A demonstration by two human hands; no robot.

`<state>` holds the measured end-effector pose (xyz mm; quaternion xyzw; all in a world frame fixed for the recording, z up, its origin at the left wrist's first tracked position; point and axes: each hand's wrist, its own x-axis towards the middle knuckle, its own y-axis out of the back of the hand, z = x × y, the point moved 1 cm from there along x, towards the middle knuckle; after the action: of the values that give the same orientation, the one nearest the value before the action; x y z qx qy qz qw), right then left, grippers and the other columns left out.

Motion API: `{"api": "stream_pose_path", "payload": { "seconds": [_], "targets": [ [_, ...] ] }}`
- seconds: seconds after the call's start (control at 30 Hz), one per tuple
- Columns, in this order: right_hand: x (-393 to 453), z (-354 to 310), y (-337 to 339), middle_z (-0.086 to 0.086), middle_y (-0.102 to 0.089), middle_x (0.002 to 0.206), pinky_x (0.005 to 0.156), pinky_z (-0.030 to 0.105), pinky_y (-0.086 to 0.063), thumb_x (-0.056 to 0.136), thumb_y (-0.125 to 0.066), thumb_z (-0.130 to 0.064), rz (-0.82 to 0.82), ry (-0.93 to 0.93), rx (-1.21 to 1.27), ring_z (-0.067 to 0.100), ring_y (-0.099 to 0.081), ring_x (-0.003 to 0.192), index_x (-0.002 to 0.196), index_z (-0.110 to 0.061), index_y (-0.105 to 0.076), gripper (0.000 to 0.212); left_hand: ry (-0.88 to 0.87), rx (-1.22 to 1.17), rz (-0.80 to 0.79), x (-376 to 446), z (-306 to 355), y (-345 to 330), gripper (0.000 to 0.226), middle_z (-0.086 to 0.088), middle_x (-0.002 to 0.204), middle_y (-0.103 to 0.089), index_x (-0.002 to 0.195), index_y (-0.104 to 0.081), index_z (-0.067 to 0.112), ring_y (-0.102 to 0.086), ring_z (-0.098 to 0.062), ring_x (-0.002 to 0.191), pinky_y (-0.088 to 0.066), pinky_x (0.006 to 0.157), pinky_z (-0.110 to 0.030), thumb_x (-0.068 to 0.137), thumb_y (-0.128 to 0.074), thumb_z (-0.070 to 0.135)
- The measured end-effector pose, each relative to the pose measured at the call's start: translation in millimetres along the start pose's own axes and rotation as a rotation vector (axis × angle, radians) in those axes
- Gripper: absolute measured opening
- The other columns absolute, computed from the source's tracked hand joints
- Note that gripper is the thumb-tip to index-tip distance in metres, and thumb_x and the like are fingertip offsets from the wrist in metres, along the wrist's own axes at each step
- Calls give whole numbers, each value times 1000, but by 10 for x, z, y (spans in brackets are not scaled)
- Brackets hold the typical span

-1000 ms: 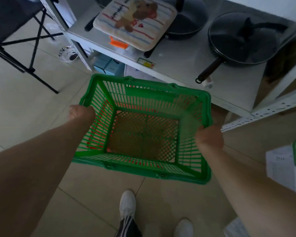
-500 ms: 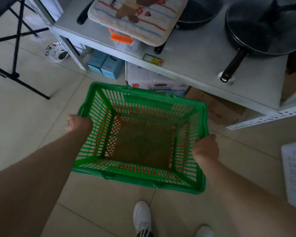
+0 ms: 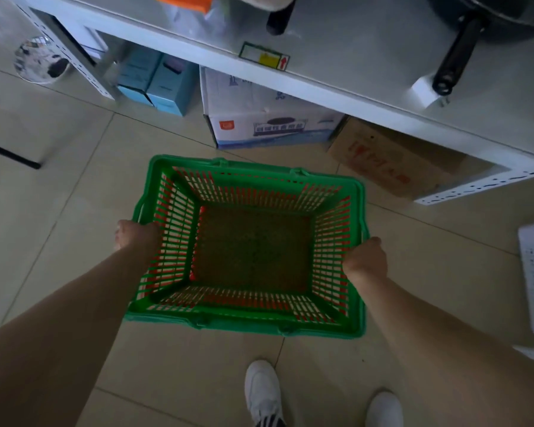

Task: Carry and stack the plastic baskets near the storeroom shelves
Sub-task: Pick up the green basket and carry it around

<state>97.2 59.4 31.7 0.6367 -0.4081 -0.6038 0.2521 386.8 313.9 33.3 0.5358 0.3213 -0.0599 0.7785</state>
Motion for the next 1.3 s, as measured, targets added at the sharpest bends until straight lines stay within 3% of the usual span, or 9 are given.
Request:
{"api": "stream_pose_path", "payload": {
  "seconds": [0.17,0.33,0.47,0.6,0.8,0.9,1.0,1.17,1.3],
  "targets": [
    [136,68,-181,21,-44,127,91,45,-51,89,-50,-14,19,-19,5,40,-56,108,123,-3,-44,36,-52,64,9,10,-44,-125,50,-27,136,-43,133,-42,-1,-50,-48,122,-45,103,-55,93,-51,27],
    [266,127,-328,19,-53,123,73,36,-51,92,-48,-23,-28,-14,83,37,-61,100,126,-9,-39,38,-88,39,-87,43,-99,-190,55,-23,124,-60,137,-40,8,-63,-44,109,-53,93,-56,91,-52,36],
    [446,159,-382,16,-64,111,51,27,-45,91,-54,-32,-96,-74,140,25,-56,62,122,-7,-45,41,-42,14,-72,145,-145,-194,52,-20,106,-69,127,-54,6,-71,-40,90,-59,82,-55,87,-55,39],
    [595,203,-418,16,-64,108,62,33,-49,90,-59,-31,-111,-64,171,28,-56,70,117,-8,-52,36,-13,-19,-74,114,-163,-247,53,-19,105,-69,129,-50,8,-71,-39,88,-59,80,-54,86,-55,38],
    [760,403,-330,15,-63,106,54,29,-43,92,-57,-31,-63,-42,202,20,-50,58,115,-9,-50,33,22,-40,-140,-140,-109,-372,52,-19,108,-69,131,-48,6,-71,-39,92,-59,84,-53,89,-57,36],
    [876,624,-206,11,-62,95,49,24,-39,91,-57,-30,-52,-62,224,18,-49,55,113,-10,-53,30,26,-81,-164,-356,8,-505,51,-21,114,-66,134,-45,4,-70,-39,99,-58,87,-53,92,-57,30],
    [999,899,-35,8,-56,87,56,29,-44,90,-59,-31,-20,-98,236,18,-47,54,113,-9,-55,31,5,-87,-190,-607,148,-713,49,-21,117,-65,135,-44,4,-69,-39,101,-57,88,-53,94,-55,28],
    [1282,1388,324,8,-58,82,54,26,-45,89,-61,-30,-16,-150,282,18,-51,55,109,-9,-56,29,-39,-60,-203,-1042,394,-1129,50,-20,115,-65,137,-42,5,-69,-37,98,-58,86,-51,94,-55,29],
    [1545,1729,624,8,-56,86,63,30,-46,89,-62,-29,9,-179,303,24,-54,66,110,-7,-58,31,-106,-53,-200,-1382,613,-1452,49,-21,115,-65,133,-44,3,-69,-38,98,-59,85,-52,92,-56,27]
  ]
}}
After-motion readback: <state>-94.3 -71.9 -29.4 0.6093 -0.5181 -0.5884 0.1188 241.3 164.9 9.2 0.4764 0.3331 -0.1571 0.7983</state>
